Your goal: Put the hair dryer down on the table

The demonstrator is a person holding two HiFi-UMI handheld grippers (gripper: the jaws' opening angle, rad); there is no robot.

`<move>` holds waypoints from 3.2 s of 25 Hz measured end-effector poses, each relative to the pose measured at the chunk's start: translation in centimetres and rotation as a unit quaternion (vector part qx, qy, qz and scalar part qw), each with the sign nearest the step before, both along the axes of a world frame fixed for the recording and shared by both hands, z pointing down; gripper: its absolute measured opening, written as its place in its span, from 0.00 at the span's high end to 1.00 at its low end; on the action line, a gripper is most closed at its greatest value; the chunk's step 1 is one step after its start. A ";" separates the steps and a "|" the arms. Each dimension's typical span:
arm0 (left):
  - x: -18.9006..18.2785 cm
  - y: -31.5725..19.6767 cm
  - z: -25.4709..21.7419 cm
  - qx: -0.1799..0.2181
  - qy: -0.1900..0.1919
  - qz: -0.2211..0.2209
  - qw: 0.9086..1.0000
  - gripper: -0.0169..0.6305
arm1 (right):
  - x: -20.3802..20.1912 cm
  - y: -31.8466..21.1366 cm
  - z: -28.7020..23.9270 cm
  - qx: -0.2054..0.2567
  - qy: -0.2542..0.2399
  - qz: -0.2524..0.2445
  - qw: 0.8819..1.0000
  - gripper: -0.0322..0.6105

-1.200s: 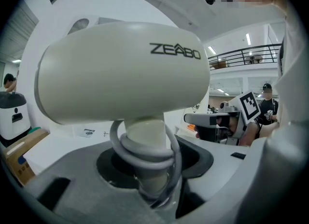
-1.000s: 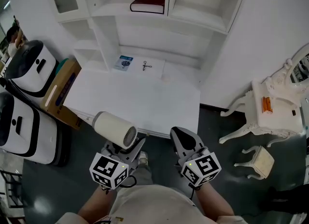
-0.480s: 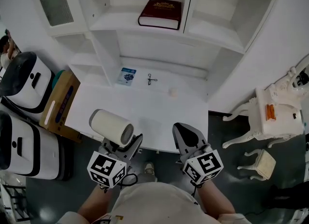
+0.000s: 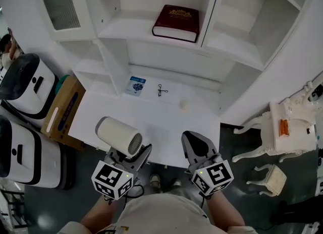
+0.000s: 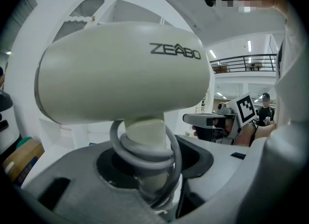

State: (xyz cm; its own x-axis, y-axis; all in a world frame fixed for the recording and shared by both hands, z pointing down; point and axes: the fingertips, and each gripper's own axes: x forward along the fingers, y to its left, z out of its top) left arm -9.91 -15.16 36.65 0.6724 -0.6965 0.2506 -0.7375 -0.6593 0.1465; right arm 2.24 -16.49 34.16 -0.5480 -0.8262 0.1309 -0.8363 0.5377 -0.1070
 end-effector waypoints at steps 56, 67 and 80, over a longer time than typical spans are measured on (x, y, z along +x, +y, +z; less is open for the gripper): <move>-9.3 -17.0 21.8 -0.249 -0.144 -0.083 0.954 0.65 | -11.3 -17.7 8.7 -0.035 -0.017 -0.141 0.989 0.91; -12.1 -16.5 33.2 -0.382 -0.193 -0.032 0.903 0.65 | -16.3 -19.5 17.7 -0.103 -0.014 -0.173 0.979 0.91; -12.6 -15.5 39.3 -0.419 -0.254 0.007 0.872 0.65 | -16.2 -19.8 22.6 -0.154 -0.012 -0.169 0.973 0.91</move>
